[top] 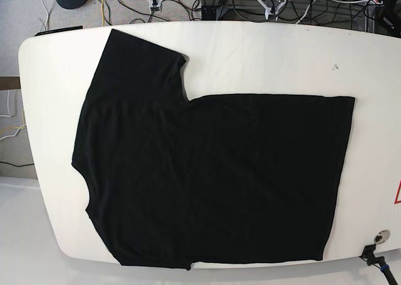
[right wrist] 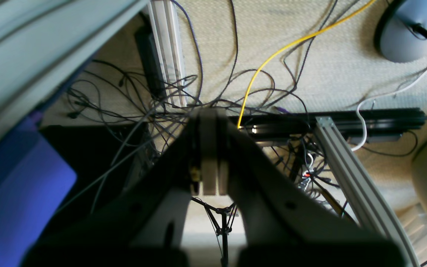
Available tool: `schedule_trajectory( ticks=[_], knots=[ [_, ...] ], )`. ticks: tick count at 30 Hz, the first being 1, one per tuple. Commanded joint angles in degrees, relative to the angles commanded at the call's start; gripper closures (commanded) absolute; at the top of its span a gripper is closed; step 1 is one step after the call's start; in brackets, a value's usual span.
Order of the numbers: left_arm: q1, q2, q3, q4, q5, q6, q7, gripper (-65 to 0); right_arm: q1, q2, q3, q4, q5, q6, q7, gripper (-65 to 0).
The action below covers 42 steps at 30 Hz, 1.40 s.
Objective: Fold the T-shirt properly
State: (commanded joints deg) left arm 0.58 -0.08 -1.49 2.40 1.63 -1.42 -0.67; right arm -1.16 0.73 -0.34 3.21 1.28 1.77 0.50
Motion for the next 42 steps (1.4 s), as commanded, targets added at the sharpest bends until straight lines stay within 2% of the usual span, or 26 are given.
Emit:
schedule_trajectory(
  ticks=[9,10,11,15,24,29,30,33,37,40,42],
  knots=[
    [0.0,-0.1,0.0,-0.3,0.1,-0.2,-0.3,-5.0,-0.1,0.1,0.0,-0.1,0.0,-0.16,-0.4,0.0],
    [0.0,-0.1,0.1,-0.6,0.0,-0.3,-0.5,-8.8,-0.1,0.1,-0.1,-0.3,-0.2,-0.11,-0.2,0.0],
    [0.1,-0.2,0.2,-0.6,0.0,-0.2,-0.7,-16.1,-0.3,0.1,0.0,-0.3,-0.2,-0.10,-0.2,0.0],
    [0.3,-0.3,0.1,-0.7,-0.4,0.1,-1.7,-20.4,-0.6,0.1,-0.1,-0.5,-0.2,0.00,-0.1,0.0],
    [0.6,-0.5,0.1,-0.5,0.0,0.0,-0.2,-13.2,-2.5,0.2,1.1,0.9,-0.4,0.31,-0.6,0.0],
    [2.9,-0.9,0.1,1.3,0.2,-1.5,0.8,-7.6,-8.8,0.2,3.1,8.5,0.2,1.02,-1.0,0.0],
    [1.1,-0.3,-0.3,0.0,-0.7,-0.2,-0.3,-12.5,-4.2,0.0,2.0,2.3,0.3,-0.98,-0.1,0.0],
    [1.7,-0.2,-1.3,0.2,-0.7,-0.5,0.1,-12.4,-5.3,-0.1,1.8,3.9,1.3,-3.52,-0.2,0.0],
    [3.0,0.0,-2.0,1.3,-1.0,-0.4,0.8,-12.2,-7.2,0.1,1.8,8.1,3.9,-3.79,-0.3,0.0],
    [4.7,-0.3,-2.3,2.9,-1.4,-0.3,0.9,-11.9,-8.9,0.2,1.6,11.4,3.1,-5.07,-0.2,0.0],
    [5.9,-0.6,-2.1,4.8,-1.4,-0.3,1.0,-11.9,-9.9,0.5,1.3,13.2,2.5,-5.13,-0.1,0.0]
  ],
)
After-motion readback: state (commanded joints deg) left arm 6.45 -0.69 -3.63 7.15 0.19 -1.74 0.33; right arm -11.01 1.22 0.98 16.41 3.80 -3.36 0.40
